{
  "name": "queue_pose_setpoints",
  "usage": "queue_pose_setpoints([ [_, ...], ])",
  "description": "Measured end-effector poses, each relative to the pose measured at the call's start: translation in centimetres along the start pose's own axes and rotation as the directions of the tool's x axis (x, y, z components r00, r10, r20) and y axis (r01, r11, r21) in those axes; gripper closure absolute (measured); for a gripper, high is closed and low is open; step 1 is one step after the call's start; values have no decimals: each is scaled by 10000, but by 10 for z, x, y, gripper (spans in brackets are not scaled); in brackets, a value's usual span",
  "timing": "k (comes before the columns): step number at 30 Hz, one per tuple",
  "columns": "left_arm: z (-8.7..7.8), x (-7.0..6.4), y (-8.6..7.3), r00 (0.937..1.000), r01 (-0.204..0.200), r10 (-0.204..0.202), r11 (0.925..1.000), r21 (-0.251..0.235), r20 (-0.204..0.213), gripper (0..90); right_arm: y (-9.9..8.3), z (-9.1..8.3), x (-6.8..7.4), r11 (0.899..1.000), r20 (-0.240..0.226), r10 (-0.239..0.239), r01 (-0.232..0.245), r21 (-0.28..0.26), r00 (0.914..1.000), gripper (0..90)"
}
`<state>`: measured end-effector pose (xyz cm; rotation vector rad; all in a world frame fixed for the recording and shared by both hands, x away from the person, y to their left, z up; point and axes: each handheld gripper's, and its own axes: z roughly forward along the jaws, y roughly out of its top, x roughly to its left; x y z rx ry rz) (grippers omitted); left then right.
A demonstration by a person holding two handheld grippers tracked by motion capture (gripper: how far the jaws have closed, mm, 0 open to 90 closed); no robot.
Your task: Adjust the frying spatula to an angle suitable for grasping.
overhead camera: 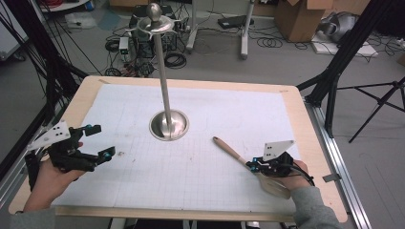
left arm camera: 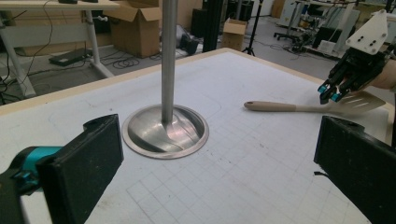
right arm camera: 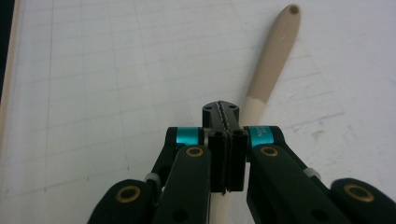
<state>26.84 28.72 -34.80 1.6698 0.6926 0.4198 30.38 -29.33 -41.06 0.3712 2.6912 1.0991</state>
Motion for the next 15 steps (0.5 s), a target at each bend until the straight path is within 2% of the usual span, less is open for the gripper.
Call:
queue_pose_setpoints([
  [4,1,1,0,10000,58,-58,10000,-44,33,17,4,-9,3,9993,481,199,-184,-316,9986,900],
  [9,2,2,1,10000,43,-43,10000,-87,75,18,4,-15,8,9975,727,414,-371,-603,9965,891],
  [15,4,3,2,9998,60,-56,9999,-157,204,18,1,-16,11,9942,1221,920,-842,-677,9883,664],
])
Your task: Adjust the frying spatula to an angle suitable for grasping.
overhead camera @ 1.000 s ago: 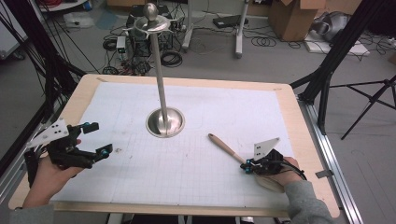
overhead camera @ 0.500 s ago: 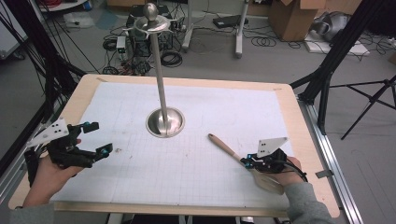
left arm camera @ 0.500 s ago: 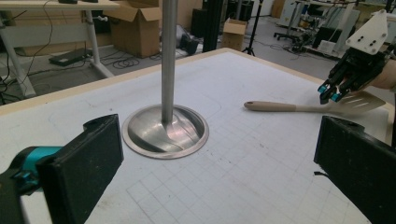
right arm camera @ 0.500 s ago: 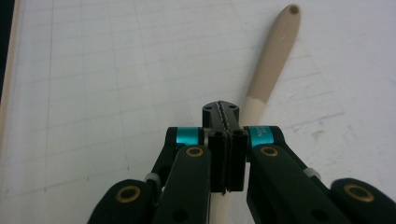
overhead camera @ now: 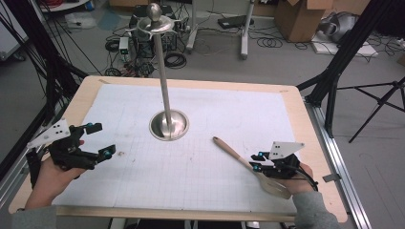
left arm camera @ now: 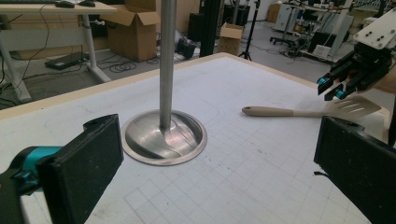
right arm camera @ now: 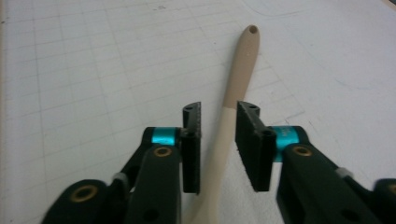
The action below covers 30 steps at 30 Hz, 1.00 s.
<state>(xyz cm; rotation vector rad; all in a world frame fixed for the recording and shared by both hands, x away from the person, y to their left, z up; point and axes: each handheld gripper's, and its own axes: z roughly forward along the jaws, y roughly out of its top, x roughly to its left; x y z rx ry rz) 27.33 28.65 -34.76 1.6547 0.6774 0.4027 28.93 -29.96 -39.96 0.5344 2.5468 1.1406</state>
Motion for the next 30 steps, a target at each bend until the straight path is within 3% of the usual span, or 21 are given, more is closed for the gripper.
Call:
queue_pose_setpoints([
  [10,-4,2,0,9999,115,-115,9998,-170,-5,17,2,-1,-2,9937,775,1104,-1087,-265,9909,288],
  [17,-3,2,-1,9999,117,-117,9998,-158,-12,18,0,-1,-2,9898,-14,1393,-1392,-311,9903,272],
  [30,-5,1,0,10000,93,-93,9998,-170,-30,17,-1,4,-2,9896,-103,1436,-1437,-74,9896,273],
])
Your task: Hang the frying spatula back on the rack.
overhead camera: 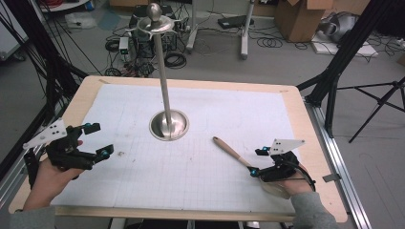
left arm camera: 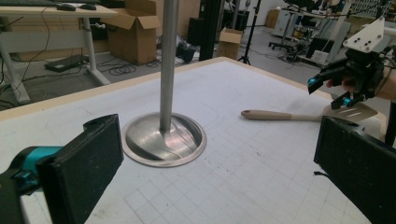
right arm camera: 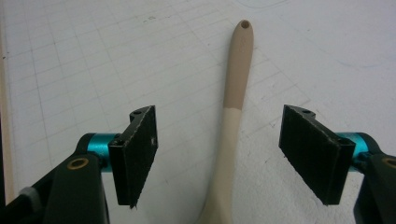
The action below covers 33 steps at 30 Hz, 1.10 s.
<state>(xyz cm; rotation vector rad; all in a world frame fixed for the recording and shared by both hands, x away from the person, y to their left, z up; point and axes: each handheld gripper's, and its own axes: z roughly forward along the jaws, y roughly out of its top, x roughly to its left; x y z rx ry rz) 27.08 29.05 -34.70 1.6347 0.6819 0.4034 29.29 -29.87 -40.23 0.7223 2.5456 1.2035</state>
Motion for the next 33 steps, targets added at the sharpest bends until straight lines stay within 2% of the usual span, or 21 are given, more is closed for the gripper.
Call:
queue_pose_setpoints([
  [5,0,2,-2,10000,78,-78,10000,45,-26,17,1,1,-2,9999,64,160,-160,-59,9999,272],
  [16,0,1,-2,10000,50,-49,9999,102,-71,17,2,5,-2,9998,232,178,-181,126,9996,267],
  [33,2,0,-2,10000,-5,6,9999,160,-78,17,0,12,-2,9964,362,96,-126,841,9993,270],
])
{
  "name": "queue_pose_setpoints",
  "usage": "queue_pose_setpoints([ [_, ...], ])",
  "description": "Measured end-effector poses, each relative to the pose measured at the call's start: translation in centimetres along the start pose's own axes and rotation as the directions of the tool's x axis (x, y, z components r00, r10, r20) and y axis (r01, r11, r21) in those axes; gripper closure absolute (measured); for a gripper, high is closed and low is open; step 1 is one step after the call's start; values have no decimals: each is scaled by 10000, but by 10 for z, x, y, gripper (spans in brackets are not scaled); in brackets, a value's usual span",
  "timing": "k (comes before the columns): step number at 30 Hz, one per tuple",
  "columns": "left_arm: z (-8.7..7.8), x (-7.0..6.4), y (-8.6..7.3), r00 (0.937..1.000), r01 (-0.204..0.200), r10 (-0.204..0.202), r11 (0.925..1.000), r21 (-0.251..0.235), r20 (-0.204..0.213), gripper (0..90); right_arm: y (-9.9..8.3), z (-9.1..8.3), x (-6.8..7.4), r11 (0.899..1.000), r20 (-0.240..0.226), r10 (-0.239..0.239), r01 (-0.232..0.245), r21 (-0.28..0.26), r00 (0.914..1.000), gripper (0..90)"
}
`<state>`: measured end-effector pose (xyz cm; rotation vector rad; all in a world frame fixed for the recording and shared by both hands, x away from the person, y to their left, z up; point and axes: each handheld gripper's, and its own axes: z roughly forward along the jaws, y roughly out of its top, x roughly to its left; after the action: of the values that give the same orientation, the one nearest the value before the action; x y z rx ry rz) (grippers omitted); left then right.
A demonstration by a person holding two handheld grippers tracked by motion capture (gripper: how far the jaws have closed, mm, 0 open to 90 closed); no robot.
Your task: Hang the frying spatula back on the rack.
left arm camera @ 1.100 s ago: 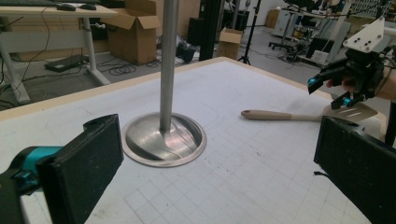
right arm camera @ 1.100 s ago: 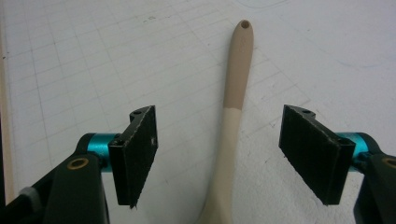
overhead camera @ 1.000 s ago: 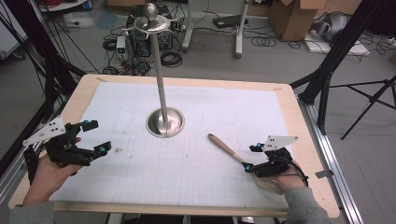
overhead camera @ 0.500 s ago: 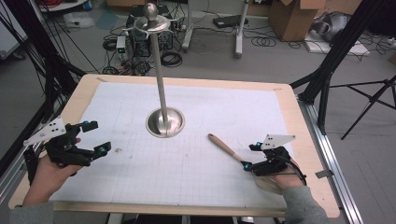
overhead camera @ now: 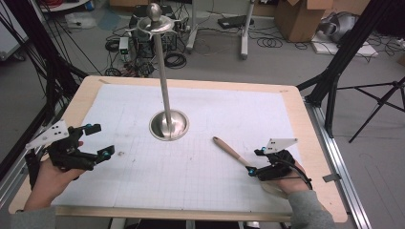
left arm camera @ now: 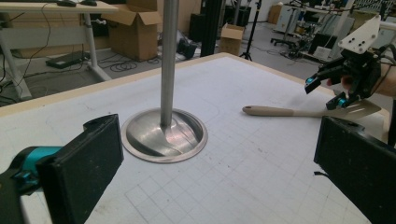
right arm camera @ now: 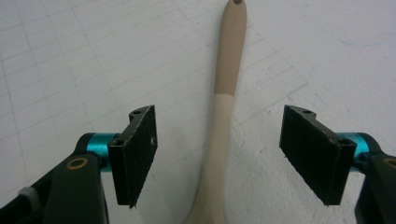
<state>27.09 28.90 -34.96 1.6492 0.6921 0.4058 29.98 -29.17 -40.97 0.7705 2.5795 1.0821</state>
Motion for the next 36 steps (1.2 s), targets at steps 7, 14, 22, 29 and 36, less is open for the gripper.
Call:
queue_pose_setpoints([
  [7,-1,0,-1,10000,8,-8,10000,16,-16,18,0,5,0,9994,-40,-32,34,336,10000,292],
  [14,-2,1,-1,10000,24,-24,10000,29,-52,18,-1,10,0,9971,-223,-28,45,756,9997,345],
  [22,-3,1,-3,9999,78,-77,10000,32,-87,17,-2,12,-3,9956,-232,498,-478,803,9985,389],
  [29,-3,1,-3,9999,65,-64,10000,53,-109,17,-3,14,-3,9916,-152,530,-508,1191,9985,431],
  [36,-3,1,-3,9999,66,-65,10000,70,-125,17,-4,15,-5,9887,-137,649,-624,1362,9978,491],
])
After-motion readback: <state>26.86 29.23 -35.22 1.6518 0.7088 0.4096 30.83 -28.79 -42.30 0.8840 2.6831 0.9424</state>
